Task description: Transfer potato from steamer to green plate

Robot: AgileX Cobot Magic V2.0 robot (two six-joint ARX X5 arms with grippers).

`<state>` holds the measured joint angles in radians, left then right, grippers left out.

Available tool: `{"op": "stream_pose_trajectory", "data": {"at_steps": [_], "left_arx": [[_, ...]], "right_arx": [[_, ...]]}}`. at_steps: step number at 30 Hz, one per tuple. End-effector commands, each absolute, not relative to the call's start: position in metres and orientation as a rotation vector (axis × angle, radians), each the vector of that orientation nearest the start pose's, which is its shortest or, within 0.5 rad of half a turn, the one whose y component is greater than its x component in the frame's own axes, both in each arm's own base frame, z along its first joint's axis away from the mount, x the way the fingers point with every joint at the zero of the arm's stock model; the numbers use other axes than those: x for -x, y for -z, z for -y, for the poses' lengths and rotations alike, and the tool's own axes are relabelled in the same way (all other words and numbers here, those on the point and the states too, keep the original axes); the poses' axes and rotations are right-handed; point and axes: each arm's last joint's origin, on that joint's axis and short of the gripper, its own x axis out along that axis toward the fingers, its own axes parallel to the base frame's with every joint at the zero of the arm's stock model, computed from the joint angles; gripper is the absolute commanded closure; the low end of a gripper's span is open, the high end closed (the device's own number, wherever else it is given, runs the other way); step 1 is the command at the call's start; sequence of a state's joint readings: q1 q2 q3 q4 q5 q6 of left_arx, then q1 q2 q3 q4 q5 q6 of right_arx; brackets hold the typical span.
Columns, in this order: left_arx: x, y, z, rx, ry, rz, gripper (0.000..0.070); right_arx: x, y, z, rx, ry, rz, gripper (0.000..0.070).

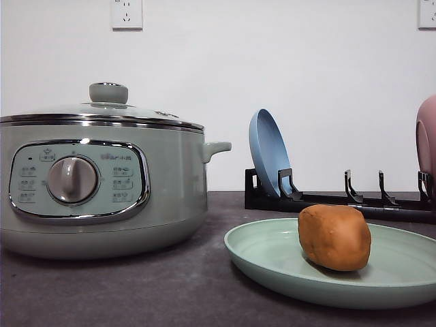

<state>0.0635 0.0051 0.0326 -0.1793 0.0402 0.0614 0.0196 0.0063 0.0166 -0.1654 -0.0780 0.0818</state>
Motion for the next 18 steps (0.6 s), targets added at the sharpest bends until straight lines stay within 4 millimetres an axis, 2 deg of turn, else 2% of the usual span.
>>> {"op": "stream_pose_trajectory", "data": {"at_steps": [1,18], "left_arx": [[-0.0955,-0.1494,-0.0051,-0.05,-0.02,-0.179,0.07],[-0.0955,-0.1494,-0.0051,-0.05,-0.02,-0.179,0.07]], "right_arx": [[-0.096,-0.1519,-0.0044,-0.085,-0.094,-0.154,0.07],[-0.096,-0.1519,-0.0044,-0.085,-0.094,-0.154,0.07]]}}
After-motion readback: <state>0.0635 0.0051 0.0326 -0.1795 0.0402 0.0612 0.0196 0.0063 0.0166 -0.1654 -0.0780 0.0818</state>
